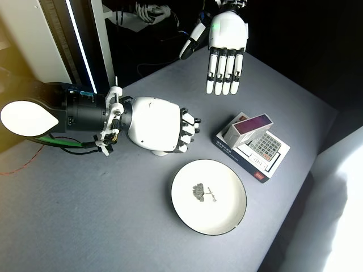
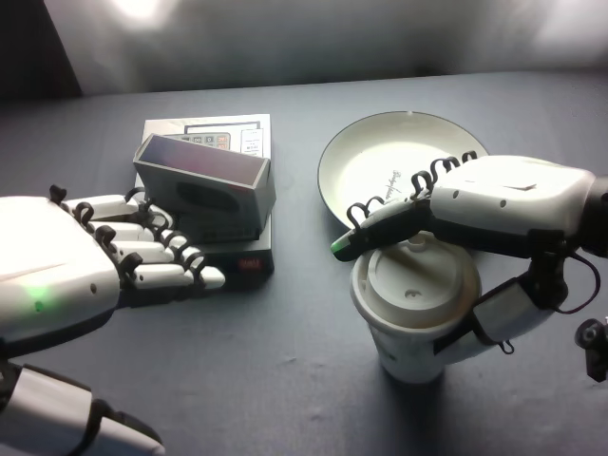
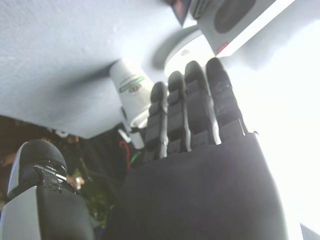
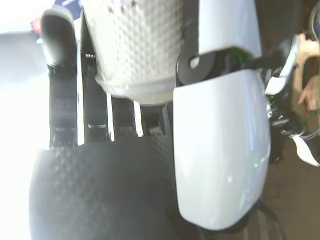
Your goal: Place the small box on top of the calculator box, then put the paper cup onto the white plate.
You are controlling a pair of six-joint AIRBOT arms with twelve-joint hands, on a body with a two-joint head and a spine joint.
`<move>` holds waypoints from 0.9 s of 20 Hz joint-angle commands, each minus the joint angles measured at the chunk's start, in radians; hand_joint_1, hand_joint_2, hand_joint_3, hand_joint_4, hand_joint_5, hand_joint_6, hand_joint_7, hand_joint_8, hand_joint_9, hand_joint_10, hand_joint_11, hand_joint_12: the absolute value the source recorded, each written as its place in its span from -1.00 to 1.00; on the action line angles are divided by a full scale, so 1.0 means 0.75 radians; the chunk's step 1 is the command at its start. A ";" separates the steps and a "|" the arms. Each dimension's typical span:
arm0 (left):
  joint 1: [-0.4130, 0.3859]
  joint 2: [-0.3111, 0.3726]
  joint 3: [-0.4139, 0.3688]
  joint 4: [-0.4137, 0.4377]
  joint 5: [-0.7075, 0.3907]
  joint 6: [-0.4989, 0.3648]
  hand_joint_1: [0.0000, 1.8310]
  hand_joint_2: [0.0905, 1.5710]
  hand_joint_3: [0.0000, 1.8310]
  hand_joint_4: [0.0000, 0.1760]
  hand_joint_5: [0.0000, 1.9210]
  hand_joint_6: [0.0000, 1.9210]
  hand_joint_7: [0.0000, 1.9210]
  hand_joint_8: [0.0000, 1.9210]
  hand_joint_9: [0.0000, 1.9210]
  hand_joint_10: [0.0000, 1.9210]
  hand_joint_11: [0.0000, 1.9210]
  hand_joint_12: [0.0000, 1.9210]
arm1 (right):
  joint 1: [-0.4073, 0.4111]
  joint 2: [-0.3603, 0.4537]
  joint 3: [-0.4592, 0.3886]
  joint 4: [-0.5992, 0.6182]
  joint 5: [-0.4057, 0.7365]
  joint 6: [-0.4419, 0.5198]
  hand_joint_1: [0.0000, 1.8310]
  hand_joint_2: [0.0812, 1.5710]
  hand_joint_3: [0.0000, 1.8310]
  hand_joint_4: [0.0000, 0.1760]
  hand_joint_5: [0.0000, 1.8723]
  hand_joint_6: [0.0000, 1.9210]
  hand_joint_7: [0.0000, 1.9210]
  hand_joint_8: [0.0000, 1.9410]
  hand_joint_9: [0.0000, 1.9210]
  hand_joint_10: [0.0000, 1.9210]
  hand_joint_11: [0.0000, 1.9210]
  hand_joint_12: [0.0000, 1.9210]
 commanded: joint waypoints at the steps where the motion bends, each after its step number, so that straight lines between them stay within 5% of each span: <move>1: -0.021 0.009 0.004 -0.021 -0.107 -0.003 -0.74 0.22 -1.00 -1.00 -0.77 -1.00 -0.74 -1.00 -0.76 -1.00 -1.00 -0.60 | 0.001 0.008 -0.003 0.010 0.084 0.008 0.50 0.39 -1.00 -1.00 0.03 0.07 -0.06 -0.11 0.01 0.22 -0.10 0.25; 2: -0.022 0.009 0.004 -0.021 -0.107 -0.003 -0.70 0.21 -1.00 -1.00 -0.76 -1.00 -0.73 -1.00 -0.76 -1.00 -1.00 -0.61 | 0.002 0.008 -0.003 0.011 0.086 0.008 0.50 0.39 -1.00 -1.00 0.03 0.07 -0.06 -0.13 0.01 0.23 -0.10 0.24; 3: -0.024 0.009 0.004 -0.021 -0.107 -0.003 -0.72 0.21 -1.00 -1.00 -0.75 -0.99 -0.72 -1.00 -0.75 -0.99 -1.00 -0.58 | 0.003 0.008 -0.003 0.014 0.091 0.008 0.59 0.38 -1.00 -1.00 0.02 0.02 -0.04 -0.22 0.00 0.14 -0.13 0.59; 5: -0.030 0.006 0.003 -0.021 -0.104 -0.003 -0.72 0.21 -1.00 -1.00 -0.75 -1.00 -0.72 -0.99 -0.74 -0.99 -1.00 -0.56 | 0.020 0.009 -0.002 0.037 0.096 0.006 0.61 0.39 -1.00 -1.00 0.00 0.04 -0.07 -0.20 -0.03 0.14 -0.14 0.68; 6: -0.034 0.004 0.003 -0.021 -0.101 -0.003 -0.75 0.22 -1.00 -1.00 -0.77 -1.00 -0.74 -1.00 -0.76 -1.00 -1.00 -0.60 | 0.034 0.009 -0.002 0.079 0.101 -0.019 0.52 0.40 -1.00 -1.00 0.02 0.09 -0.07 -0.13 -0.02 0.23 -0.14 0.38; 7: -0.037 0.002 0.003 -0.020 -0.098 -0.003 -0.75 0.22 -1.00 -1.00 -0.77 -1.00 -0.74 -1.00 -0.76 -1.00 -1.00 -0.60 | 0.051 0.008 -0.002 0.147 0.116 -0.078 0.52 0.40 -1.00 -1.00 0.02 0.09 -0.07 -0.13 -0.02 0.23 -0.14 0.38; 9: -0.048 -0.003 0.003 -0.015 -0.086 -0.003 -0.76 0.22 -1.00 -1.00 -0.77 -1.00 -0.75 -1.00 -0.77 -1.00 -1.00 -0.63 | 0.101 -0.002 0.001 0.277 0.106 -0.178 0.61 0.40 -1.00 -1.00 0.01 0.05 -0.06 -0.20 -0.04 0.15 -0.15 0.68; 12: -0.052 -0.005 0.006 -0.015 -0.085 -0.003 -0.75 0.23 -1.00 -1.00 -0.78 -1.00 -0.77 -1.00 -0.79 -1.00 -1.00 -0.68 | 0.190 -0.020 0.026 0.290 0.098 -0.197 0.61 0.41 -1.00 -1.00 -0.01 0.10 -0.09 -0.15 -0.07 0.17 -0.17 0.71; 13: -0.052 -0.005 0.007 -0.013 -0.085 -0.003 -0.74 0.22 -1.00 -1.00 -0.76 -1.00 -0.73 -1.00 -0.75 -1.00 -1.00 -0.58 | 0.222 -0.028 0.044 0.290 0.098 -0.206 0.50 0.41 -1.00 -1.00 -0.01 0.12 -0.09 -0.09 -0.02 0.30 -0.15 0.36; 15: -0.052 -0.005 0.006 -0.013 -0.085 -0.003 -0.76 0.24 -1.00 -1.00 -0.76 -1.00 -0.73 -1.00 -0.76 -1.00 -1.00 -0.61 | 0.275 -0.056 0.100 0.304 0.092 -0.226 0.48 0.45 -1.00 -1.00 -0.07 0.19 -0.17 0.03 -0.05 0.35 -0.15 0.38; 16: -0.052 -0.005 0.006 -0.013 -0.085 -0.003 -0.73 0.23 -1.00 -1.00 -0.74 -1.00 -0.72 -0.99 -0.75 -0.99 -1.00 -0.60 | 0.296 -0.078 0.136 0.314 0.092 -0.228 0.61 0.42 -1.00 -1.00 -0.04 0.11 -0.12 -0.11 -0.06 0.20 -0.18 0.72; 18: -0.054 -0.006 0.007 -0.013 -0.082 -0.003 -0.73 0.24 -1.00 -1.00 -0.74 -1.00 -0.72 -1.00 -0.75 -1.00 -1.00 -0.58 | 0.327 -0.137 0.238 0.371 0.088 -0.255 0.61 0.43 -1.00 -1.00 -0.04 0.13 -0.12 -0.11 -0.10 0.22 -0.19 0.74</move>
